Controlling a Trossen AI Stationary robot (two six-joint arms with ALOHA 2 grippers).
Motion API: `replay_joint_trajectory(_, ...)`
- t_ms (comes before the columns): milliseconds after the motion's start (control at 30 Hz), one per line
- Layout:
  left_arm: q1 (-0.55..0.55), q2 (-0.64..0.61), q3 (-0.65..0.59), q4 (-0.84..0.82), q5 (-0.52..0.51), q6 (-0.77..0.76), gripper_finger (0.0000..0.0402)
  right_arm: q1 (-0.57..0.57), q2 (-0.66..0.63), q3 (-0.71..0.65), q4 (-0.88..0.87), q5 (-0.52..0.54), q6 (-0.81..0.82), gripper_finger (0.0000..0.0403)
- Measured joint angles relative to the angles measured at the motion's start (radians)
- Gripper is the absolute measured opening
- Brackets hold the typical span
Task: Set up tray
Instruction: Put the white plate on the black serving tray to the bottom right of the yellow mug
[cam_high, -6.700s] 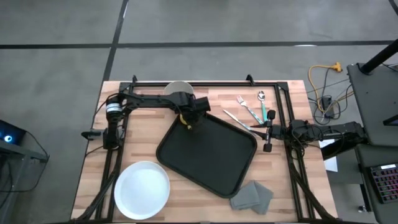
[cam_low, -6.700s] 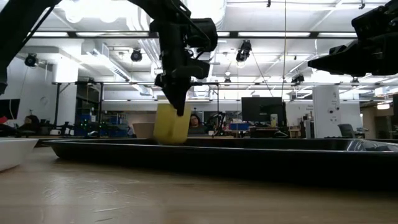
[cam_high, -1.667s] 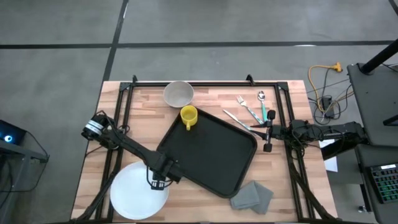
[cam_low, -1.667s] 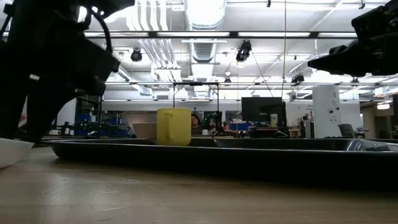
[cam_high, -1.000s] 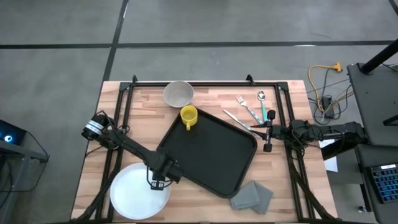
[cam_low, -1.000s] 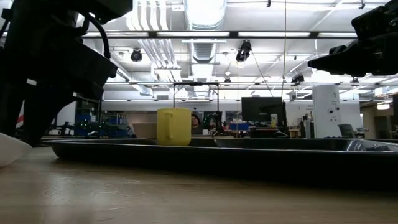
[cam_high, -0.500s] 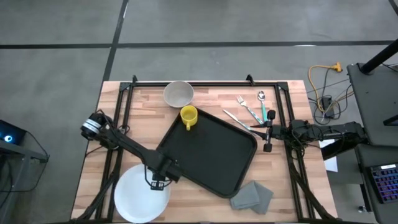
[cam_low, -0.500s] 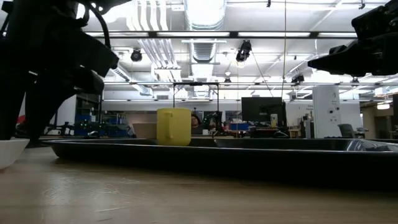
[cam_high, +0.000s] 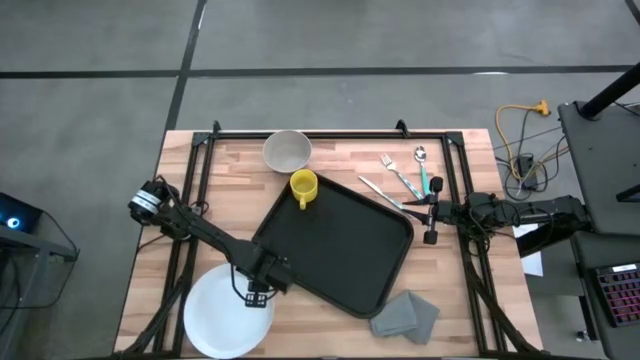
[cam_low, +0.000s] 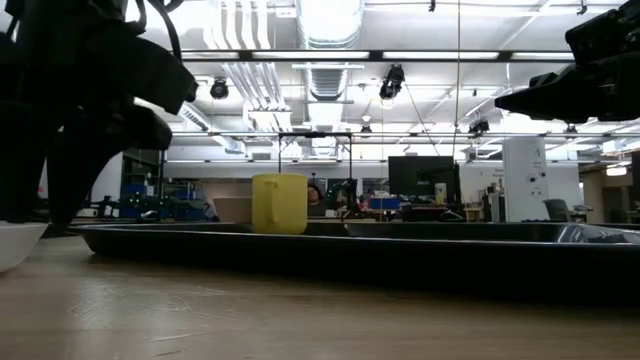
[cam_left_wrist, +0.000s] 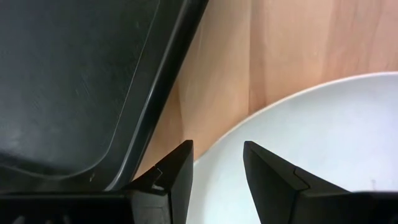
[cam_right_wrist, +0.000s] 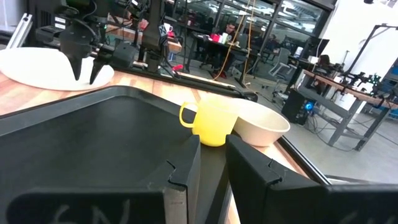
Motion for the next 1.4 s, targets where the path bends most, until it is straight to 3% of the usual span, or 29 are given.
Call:
replay_joint_trajectory(800, 0.0, 0.0, -0.122, 0.065, 0.013, 0.0, 0.0121, 0.001, 0.0, 0.0, 0.0, 0.0, -0.001, 0.0068)
replay_joint_trajectory(933, 0.0, 0.0, -0.122, 0.063, 0.032, 0.001, 0.0093, 0.001, 0.0, 0.0, 0.0, 0.0, -0.004, 0.0068)
replay_joint_trajectory(1133, 0.002, -0.001, -0.107, 0.057, 0.059, 0.047, 0.0013, 0.001, 0.0, 0.0, 0.0, 0.0, -0.003, 0.0068)
replay_joint_trajectory(1400, 0.016, 0.0, -0.069, 0.065, 0.075, 0.05, 0.0002, 0.001, 0.0, 0.0, 0.0, 0.0, -0.004, 0.0068)
